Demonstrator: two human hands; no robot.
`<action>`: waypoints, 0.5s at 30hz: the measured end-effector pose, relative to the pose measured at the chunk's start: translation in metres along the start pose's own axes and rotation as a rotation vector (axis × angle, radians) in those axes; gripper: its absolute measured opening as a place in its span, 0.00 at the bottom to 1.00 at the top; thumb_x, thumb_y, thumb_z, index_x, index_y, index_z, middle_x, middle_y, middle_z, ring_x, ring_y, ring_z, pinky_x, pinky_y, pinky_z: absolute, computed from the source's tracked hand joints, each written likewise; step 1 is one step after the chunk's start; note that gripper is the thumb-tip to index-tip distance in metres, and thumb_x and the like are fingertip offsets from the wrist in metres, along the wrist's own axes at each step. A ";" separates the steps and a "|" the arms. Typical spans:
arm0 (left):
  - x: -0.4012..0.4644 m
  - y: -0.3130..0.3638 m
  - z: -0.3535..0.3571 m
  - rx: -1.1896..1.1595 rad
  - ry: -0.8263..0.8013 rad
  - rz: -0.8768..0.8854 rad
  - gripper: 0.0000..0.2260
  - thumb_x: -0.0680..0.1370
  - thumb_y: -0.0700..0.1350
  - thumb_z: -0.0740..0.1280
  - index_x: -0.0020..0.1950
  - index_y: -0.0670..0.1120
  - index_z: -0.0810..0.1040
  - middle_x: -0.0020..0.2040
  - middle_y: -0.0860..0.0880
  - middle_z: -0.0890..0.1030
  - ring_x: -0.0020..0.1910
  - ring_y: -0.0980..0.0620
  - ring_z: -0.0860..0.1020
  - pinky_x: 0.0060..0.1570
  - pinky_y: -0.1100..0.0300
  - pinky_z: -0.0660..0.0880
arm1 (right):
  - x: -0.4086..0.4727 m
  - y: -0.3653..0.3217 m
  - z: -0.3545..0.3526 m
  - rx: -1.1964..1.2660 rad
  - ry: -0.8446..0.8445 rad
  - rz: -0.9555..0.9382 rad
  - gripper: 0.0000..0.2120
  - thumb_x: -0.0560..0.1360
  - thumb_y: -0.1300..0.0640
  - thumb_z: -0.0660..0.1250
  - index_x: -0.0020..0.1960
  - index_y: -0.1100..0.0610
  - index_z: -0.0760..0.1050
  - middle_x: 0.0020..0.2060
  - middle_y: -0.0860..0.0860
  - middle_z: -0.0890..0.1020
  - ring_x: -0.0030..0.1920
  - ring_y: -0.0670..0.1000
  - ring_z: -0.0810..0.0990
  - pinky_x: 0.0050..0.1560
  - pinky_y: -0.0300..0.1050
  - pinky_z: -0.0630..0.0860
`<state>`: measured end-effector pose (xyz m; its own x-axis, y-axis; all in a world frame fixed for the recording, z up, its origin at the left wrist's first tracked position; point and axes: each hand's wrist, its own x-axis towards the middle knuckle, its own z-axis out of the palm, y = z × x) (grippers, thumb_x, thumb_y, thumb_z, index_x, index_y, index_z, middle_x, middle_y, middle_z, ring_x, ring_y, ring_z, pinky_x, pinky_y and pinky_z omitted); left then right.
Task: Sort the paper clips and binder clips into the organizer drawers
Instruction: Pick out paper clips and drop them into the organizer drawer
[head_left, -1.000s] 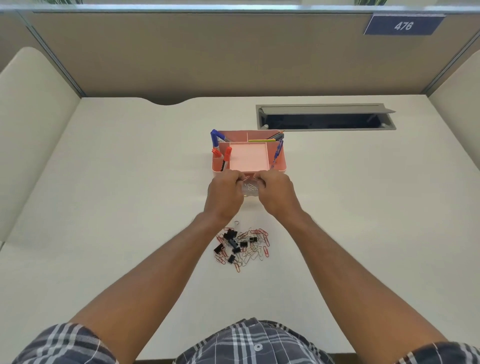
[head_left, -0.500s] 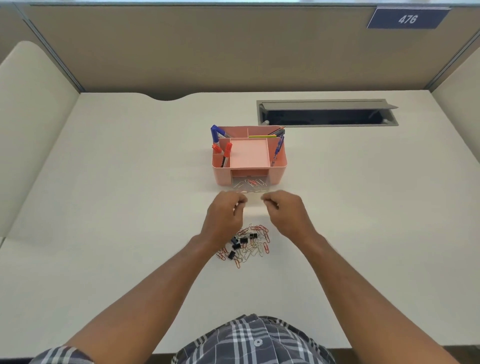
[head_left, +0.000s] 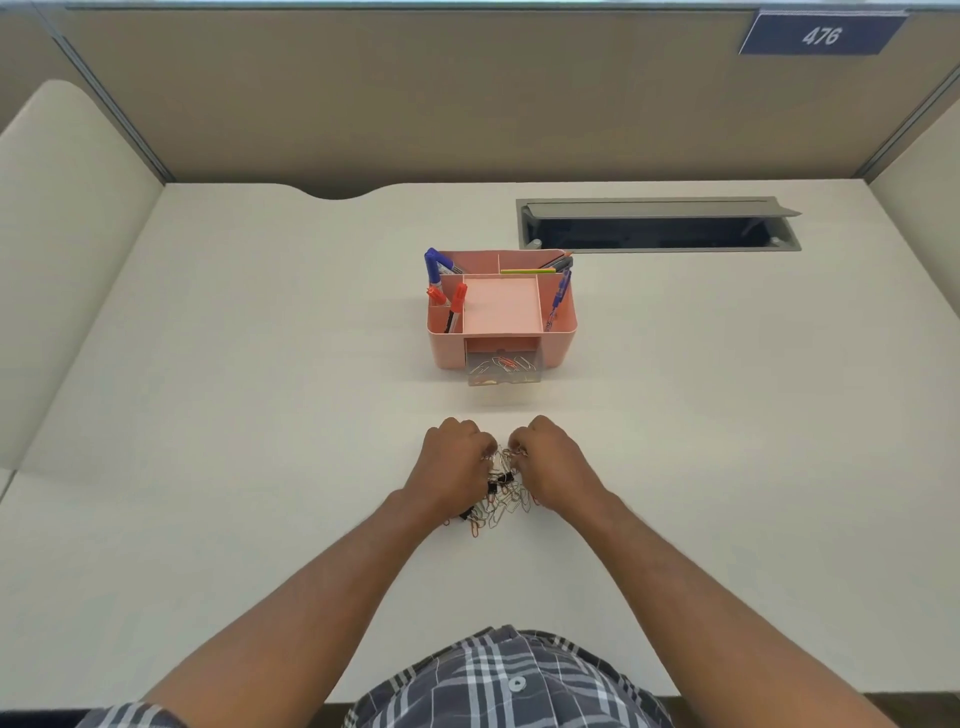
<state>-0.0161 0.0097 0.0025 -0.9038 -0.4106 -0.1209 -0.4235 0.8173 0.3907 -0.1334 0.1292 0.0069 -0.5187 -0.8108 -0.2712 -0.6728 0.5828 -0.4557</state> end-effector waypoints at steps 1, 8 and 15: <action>0.000 0.001 -0.001 0.015 0.004 0.005 0.09 0.76 0.45 0.65 0.54 0.50 0.81 0.49 0.50 0.80 0.51 0.46 0.74 0.49 0.52 0.69 | 0.000 -0.001 0.000 0.000 0.009 -0.002 0.06 0.77 0.60 0.65 0.52 0.57 0.78 0.49 0.54 0.75 0.49 0.56 0.76 0.44 0.44 0.68; 0.004 0.005 -0.002 0.019 0.029 -0.034 0.09 0.78 0.43 0.62 0.53 0.49 0.81 0.46 0.49 0.82 0.49 0.44 0.75 0.50 0.50 0.71 | 0.004 -0.002 -0.004 0.027 0.038 0.053 0.08 0.77 0.62 0.60 0.49 0.57 0.78 0.46 0.53 0.76 0.46 0.56 0.77 0.42 0.45 0.70; 0.006 0.005 -0.002 -0.101 0.096 -0.044 0.11 0.79 0.42 0.62 0.58 0.47 0.80 0.51 0.47 0.83 0.52 0.44 0.77 0.54 0.49 0.72 | 0.002 -0.003 -0.005 0.104 0.088 0.099 0.13 0.79 0.61 0.58 0.58 0.56 0.78 0.52 0.54 0.81 0.52 0.55 0.79 0.50 0.46 0.74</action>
<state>-0.0233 0.0101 0.0059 -0.8725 -0.4855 -0.0543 -0.4497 0.7547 0.4777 -0.1352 0.1260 0.0119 -0.6269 -0.7393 -0.2458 -0.5602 0.6470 -0.5173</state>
